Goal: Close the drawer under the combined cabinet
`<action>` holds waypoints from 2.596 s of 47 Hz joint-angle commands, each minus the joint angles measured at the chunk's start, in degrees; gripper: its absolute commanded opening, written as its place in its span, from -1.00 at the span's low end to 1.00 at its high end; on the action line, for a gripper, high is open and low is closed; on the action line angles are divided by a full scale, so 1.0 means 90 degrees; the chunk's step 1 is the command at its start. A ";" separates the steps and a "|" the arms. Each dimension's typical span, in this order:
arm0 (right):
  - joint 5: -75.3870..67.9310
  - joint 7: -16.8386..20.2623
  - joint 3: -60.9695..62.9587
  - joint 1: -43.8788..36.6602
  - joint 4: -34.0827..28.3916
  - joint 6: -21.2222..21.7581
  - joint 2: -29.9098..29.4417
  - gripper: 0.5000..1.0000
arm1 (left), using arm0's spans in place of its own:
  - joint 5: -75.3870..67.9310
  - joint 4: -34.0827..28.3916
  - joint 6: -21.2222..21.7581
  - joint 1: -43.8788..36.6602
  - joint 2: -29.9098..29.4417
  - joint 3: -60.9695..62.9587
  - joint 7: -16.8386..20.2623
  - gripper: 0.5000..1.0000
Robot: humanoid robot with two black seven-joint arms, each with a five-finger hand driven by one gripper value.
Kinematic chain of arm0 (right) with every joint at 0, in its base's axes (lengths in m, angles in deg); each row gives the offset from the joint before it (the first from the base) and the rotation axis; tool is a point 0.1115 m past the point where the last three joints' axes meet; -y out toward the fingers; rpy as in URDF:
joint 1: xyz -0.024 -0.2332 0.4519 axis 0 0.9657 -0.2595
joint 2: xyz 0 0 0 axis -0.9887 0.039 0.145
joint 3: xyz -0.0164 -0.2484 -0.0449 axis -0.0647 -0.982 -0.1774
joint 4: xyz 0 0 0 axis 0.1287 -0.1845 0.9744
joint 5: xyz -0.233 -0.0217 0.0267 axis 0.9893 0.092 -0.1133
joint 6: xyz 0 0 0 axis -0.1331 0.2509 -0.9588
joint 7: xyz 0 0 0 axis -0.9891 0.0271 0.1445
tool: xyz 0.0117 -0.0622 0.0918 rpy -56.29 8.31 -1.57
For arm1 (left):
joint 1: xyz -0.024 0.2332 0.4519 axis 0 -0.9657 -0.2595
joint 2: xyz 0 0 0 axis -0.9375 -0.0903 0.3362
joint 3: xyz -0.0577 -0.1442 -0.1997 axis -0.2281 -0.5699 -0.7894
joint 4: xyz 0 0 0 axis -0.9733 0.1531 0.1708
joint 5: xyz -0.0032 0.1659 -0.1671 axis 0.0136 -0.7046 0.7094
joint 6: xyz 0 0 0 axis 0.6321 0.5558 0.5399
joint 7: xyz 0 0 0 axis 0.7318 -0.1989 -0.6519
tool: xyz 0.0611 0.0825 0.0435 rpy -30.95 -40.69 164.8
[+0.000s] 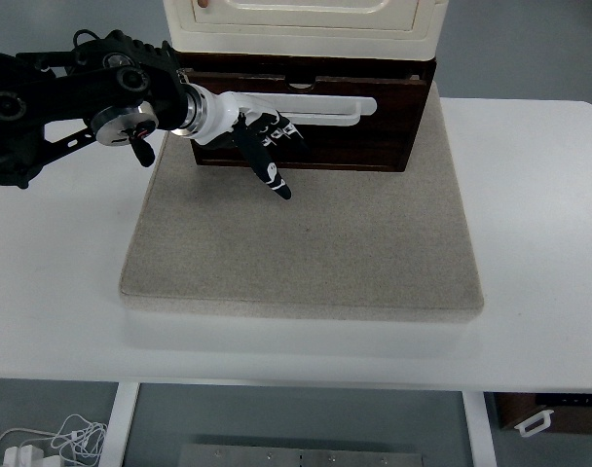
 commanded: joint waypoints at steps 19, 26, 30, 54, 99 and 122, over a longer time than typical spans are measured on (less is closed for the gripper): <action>0.0000 0.0000 0.0005 0.0000 0.0000 0.0000 0.0000 0.81 | -0.0054 -0.0170 0.0244 -0.0008 0.0000 -0.0078 0.0059 1.00; 0.0000 0.0000 0.0005 0.0000 0.0000 0.0000 0.0000 0.81 | -0.0025 0.0045 -0.0010 -0.0007 -0.0010 -0.0176 0.0068 1.00; 0.0000 0.0000 0.0005 0.0000 0.0000 0.0000 0.0000 0.81 | -0.0025 0.0192 -0.0448 -0.0027 -0.0020 -0.0400 0.0068 1.00; 0.0000 0.0000 0.0005 0.0000 0.0000 0.0000 0.0000 0.81 | 0.0317 0.0065 -0.1612 -0.0203 0.0322 -0.3758 0.1377 1.00; 0.0000 0.0000 0.0005 0.0000 0.0000 0.0000 0.0000 0.81 | 0.1186 -0.4377 -0.0870 -0.0095 -0.0049 -0.8272 0.2656 1.00; 0.0000 0.0000 -0.0005 0.0020 -0.0010 0.0039 0.0000 0.81 | 0.2173 -0.6351 -0.0831 -0.0964 0.0145 -0.8252 0.2656 1.00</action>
